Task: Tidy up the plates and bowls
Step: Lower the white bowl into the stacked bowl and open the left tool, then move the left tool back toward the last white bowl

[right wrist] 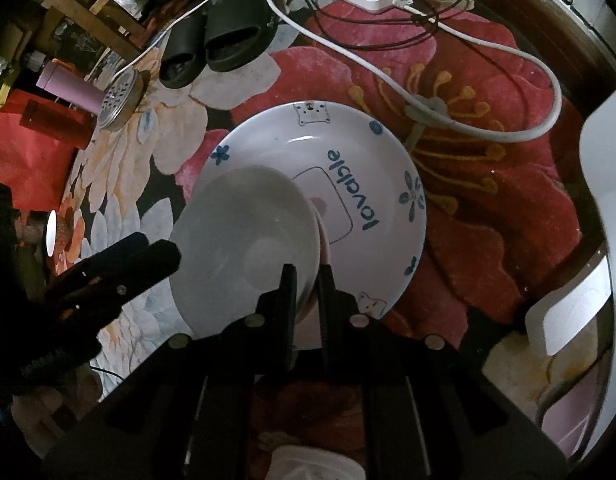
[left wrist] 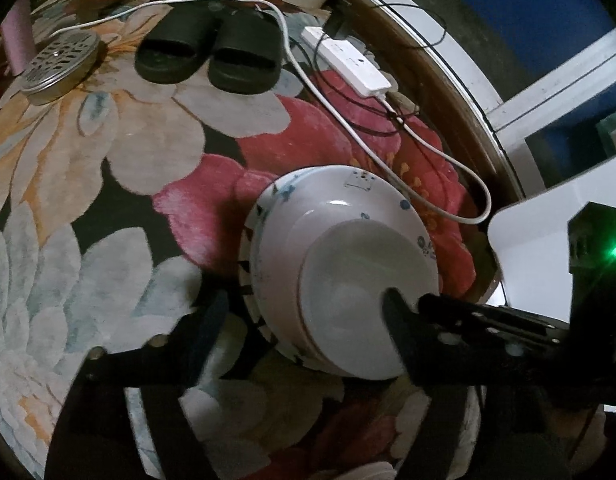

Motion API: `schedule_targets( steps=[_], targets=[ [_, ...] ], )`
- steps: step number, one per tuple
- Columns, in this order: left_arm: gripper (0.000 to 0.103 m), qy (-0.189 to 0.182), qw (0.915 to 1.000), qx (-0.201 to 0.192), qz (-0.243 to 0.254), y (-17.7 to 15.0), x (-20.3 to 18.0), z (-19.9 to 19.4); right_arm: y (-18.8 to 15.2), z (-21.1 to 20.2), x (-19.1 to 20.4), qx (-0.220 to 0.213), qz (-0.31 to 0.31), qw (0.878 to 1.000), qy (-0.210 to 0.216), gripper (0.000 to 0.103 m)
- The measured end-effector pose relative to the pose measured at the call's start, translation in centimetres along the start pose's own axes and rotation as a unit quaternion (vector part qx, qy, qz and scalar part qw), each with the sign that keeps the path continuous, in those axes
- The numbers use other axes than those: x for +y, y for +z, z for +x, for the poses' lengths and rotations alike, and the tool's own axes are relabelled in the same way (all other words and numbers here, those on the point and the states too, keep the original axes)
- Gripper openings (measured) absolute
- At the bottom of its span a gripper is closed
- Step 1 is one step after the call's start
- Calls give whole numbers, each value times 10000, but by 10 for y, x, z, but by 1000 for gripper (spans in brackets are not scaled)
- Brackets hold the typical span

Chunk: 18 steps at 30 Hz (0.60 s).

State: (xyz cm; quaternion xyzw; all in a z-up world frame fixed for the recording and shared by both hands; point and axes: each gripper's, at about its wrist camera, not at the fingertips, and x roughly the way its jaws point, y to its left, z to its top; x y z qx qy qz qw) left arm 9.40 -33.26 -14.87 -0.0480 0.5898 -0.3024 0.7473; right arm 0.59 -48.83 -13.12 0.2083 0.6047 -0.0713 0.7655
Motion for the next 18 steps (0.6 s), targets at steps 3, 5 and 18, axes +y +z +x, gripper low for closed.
schedule_targets(
  steps=[3,5,18],
  targets=[
    [100,93,9999,-69,-63,-1,6,-5,3,-6,0,-65,9,10000,-51,12],
    [100,135,9998,-72,-100,-2,10,-7,4,-9,-1,-81,41,9999,-60,12],
    [102,599,9980,-56,-188,-11,33,-14,4,-10,6,-192,73,9997,-163,99]
  ],
)
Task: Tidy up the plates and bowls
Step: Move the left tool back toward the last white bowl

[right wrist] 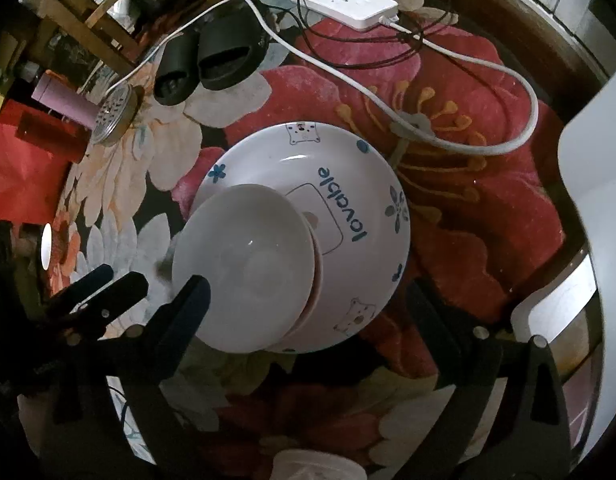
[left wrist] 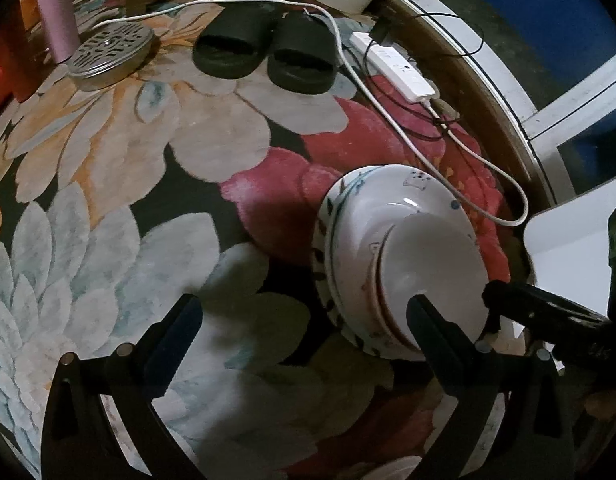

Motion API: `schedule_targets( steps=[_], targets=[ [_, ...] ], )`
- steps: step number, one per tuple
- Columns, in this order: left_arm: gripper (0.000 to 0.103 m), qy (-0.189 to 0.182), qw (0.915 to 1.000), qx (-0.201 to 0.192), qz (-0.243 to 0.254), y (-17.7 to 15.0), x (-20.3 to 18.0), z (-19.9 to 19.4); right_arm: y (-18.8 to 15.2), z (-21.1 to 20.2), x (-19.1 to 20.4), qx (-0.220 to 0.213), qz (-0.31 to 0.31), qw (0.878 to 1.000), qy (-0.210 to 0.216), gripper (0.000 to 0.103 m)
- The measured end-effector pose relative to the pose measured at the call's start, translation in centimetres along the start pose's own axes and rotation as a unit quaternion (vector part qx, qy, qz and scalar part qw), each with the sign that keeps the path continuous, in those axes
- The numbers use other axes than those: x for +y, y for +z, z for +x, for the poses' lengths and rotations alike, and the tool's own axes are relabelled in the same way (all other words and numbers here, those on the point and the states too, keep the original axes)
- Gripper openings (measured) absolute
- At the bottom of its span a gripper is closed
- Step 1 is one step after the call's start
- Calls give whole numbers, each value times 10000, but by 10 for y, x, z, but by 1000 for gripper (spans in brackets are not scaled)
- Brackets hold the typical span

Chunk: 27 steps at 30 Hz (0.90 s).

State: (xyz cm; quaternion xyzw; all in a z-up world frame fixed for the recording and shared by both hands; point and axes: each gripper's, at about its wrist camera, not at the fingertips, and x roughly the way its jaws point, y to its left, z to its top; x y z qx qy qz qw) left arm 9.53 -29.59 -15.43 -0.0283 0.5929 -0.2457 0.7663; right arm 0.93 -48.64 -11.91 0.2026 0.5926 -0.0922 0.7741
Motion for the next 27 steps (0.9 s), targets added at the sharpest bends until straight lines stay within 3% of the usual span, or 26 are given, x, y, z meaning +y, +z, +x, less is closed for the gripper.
schedule_targets(
  steps=[27],
  targets=[
    [102,361,9989,-151,-240,-4,46,-19,-1,1,51,-248,-590,9979,-55,99]
  ],
)
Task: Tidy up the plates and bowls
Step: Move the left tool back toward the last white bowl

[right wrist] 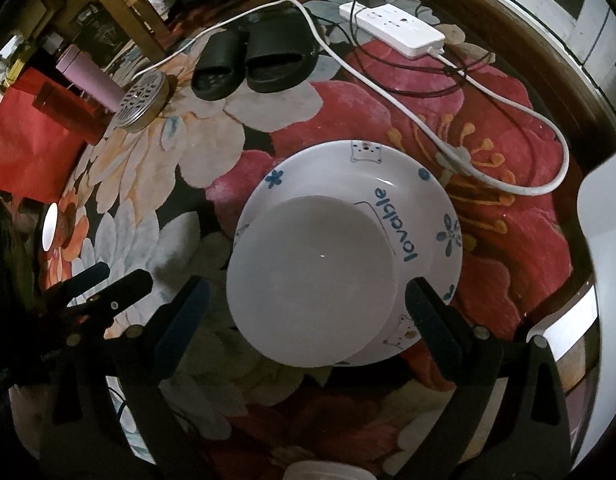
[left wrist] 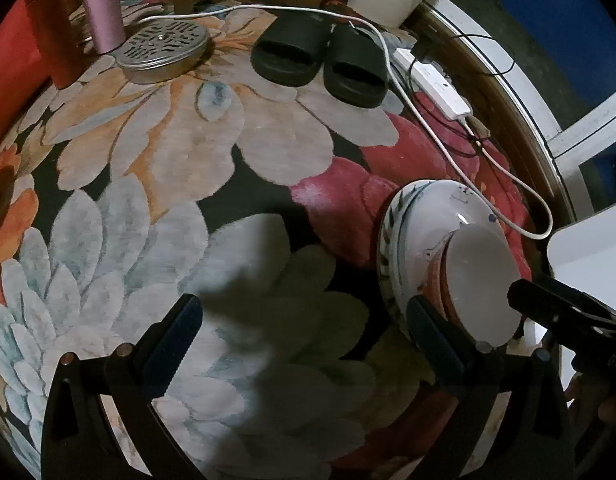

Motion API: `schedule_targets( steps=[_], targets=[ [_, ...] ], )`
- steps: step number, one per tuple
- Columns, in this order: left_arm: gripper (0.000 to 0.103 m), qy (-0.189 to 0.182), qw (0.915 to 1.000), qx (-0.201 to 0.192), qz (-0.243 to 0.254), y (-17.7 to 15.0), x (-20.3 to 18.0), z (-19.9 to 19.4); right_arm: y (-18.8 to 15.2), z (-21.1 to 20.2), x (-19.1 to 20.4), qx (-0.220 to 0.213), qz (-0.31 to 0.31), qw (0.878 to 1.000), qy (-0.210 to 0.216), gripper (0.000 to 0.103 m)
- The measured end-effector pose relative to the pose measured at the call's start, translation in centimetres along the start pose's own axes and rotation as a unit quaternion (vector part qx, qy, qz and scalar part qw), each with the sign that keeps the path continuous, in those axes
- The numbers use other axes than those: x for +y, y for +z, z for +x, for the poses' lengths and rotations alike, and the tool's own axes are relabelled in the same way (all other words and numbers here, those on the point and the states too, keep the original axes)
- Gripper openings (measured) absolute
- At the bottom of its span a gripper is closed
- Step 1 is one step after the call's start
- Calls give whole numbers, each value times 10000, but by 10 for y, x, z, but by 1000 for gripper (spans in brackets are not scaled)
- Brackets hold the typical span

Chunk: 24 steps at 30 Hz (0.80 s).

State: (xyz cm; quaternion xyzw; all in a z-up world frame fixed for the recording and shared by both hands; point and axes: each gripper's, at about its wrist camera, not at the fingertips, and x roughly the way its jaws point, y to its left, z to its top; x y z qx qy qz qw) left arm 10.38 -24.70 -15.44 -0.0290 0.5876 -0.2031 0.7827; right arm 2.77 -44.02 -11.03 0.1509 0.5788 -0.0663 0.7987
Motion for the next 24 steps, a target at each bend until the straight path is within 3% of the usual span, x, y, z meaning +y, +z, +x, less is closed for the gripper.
schedule_targets(
  steps=[24],
  targets=[
    [102,150,9992,-77,-364,-12,55,-12,1,12,58,-3,-505,9987,74,99]
  ],
)
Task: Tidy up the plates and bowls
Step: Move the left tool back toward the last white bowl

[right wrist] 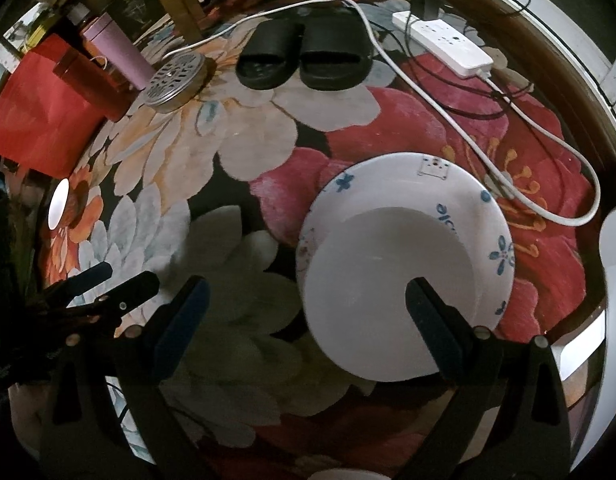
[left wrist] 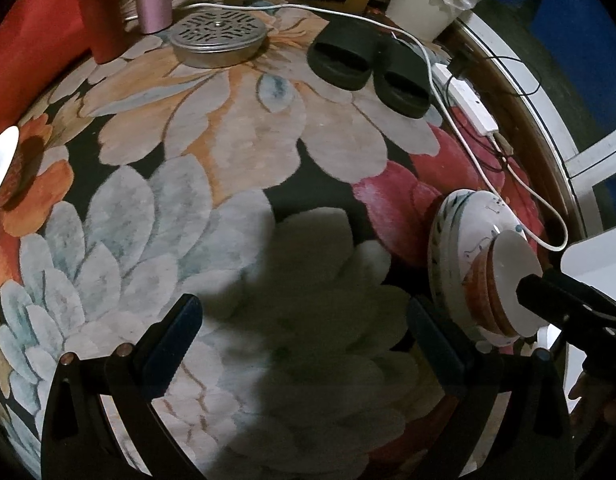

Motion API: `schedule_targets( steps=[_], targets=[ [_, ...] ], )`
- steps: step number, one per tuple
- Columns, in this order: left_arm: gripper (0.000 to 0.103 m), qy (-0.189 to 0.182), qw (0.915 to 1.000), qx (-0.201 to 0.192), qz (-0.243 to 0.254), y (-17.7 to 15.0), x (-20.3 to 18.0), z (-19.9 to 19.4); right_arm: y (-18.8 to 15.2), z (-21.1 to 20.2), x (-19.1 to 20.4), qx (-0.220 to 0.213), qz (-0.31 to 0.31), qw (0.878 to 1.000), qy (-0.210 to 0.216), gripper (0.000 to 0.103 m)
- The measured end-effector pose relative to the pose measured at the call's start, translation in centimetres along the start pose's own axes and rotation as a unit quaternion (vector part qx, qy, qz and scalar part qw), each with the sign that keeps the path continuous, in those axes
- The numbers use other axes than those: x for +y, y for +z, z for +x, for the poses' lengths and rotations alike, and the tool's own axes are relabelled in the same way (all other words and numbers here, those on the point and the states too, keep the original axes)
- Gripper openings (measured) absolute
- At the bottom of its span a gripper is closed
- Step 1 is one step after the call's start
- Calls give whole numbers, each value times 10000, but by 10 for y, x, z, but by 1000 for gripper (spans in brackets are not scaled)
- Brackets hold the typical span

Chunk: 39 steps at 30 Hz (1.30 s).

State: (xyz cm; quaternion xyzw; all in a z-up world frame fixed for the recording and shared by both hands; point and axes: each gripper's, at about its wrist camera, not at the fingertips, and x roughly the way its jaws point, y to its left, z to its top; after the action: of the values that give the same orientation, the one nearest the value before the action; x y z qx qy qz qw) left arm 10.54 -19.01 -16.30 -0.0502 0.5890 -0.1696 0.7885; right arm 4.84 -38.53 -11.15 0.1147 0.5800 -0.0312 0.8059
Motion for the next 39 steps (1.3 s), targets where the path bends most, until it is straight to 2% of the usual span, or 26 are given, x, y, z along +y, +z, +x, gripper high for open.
schedule_targets(
  steps=[13,39],
  targets=[
    [102,130,9997,-8,-216,-5,31,-4,-1,10,30,89,-261,9996,112,100],
    [102,286,9988,-74,-401,-10,61,-14,-3,22,65,229,-558,9980,180,100]
  ],
)
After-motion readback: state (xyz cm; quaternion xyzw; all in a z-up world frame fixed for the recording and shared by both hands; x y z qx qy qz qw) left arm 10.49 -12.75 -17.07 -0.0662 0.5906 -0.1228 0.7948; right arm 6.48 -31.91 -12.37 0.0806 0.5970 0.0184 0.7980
